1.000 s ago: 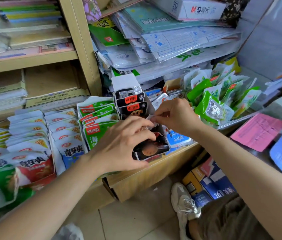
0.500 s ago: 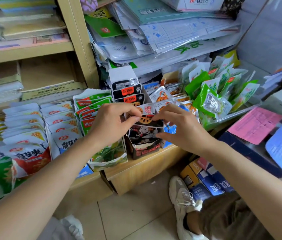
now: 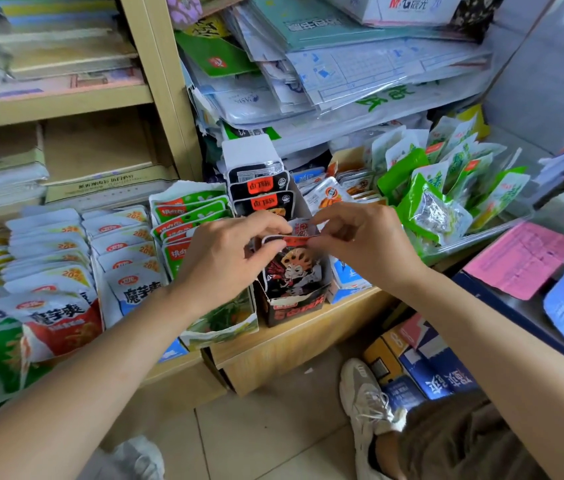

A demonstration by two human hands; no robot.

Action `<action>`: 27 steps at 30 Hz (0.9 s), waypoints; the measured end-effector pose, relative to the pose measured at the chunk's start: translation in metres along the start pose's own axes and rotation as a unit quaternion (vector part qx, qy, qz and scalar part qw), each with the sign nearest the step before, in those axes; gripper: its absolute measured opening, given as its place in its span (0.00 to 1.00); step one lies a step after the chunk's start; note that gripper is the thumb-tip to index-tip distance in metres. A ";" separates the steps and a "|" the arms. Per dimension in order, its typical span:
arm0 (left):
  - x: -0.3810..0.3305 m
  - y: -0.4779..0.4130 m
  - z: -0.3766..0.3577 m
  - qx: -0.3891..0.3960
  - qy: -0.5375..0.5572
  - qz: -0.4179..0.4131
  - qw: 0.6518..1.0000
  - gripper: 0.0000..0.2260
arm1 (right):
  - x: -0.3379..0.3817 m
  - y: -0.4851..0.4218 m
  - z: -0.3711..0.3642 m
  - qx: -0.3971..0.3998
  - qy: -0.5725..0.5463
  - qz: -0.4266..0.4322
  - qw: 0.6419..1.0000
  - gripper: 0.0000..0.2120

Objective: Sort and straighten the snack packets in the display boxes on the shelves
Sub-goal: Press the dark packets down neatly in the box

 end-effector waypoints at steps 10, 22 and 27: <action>0.004 -0.003 -0.002 -0.007 0.019 -0.002 1.000 0.08 | 0.003 0.063 -0.028 0.134 0.180 0.146 0.964 0.15; 0.009 -0.004 -0.003 0.001 0.038 0.024 0.999 0.09 | 0.004 0.059 -0.012 -0.010 0.042 0.049 0.998 0.03; 0.004 -0.002 -0.006 0.021 0.070 0.022 0.997 0.08 | -0.004 0.043 -0.006 -0.083 0.056 0.004 0.995 0.04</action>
Point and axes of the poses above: each hand's wrist, its own y-axis away from the middle knuckle, its own z-axis out of the back of the hand, x = y × z, the point moved 5 cm from there along -y, towards the middle knuckle, and after that the axes turned 3 degrees about -y, right-handed, at the moved point
